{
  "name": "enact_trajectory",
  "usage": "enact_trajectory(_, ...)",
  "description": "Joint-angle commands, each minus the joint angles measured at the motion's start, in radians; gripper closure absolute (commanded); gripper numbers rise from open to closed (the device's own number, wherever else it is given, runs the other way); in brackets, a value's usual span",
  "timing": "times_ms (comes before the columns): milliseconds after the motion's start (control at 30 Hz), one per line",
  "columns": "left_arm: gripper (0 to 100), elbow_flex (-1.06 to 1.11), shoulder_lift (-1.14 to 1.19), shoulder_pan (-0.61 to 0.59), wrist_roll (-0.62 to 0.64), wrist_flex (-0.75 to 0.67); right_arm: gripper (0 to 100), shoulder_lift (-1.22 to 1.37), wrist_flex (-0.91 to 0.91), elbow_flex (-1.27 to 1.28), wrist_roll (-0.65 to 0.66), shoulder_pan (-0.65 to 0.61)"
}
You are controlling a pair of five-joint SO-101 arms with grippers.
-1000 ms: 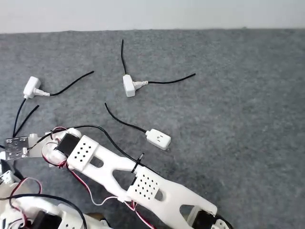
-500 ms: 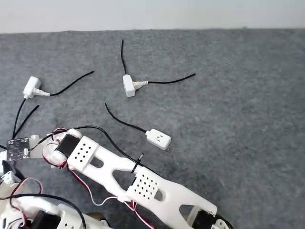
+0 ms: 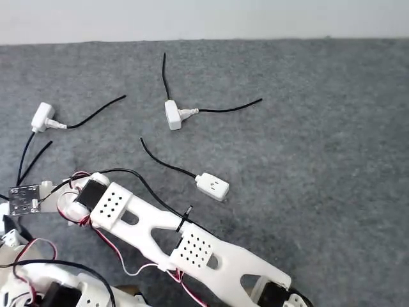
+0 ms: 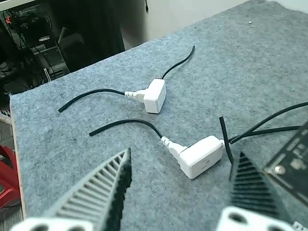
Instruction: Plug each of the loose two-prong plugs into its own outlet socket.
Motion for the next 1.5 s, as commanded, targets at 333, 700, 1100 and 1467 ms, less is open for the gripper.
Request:
enact_trajectory(333,68,-0.041,-0.020,0.003,0.015,-0.086,79.8,0.005,0.162,-0.003,-0.006,-0.030)
enact_trajectory(700,68,-0.041,-0.020,0.002,-0.038,-0.086,79.8,0.008,0.143,-0.003,-0.008,-0.031)
enact_trajectory(1100,68,-0.027,-0.020,-0.005,-0.037,-0.092,99.1,0.002,0.150,-0.003,-0.009,-0.018)
enact_trajectory(1467,68,0.015,-0.020,0.003,-0.034,-0.124,99.0,-0.116,0.289,-0.172,-0.035,0.110)
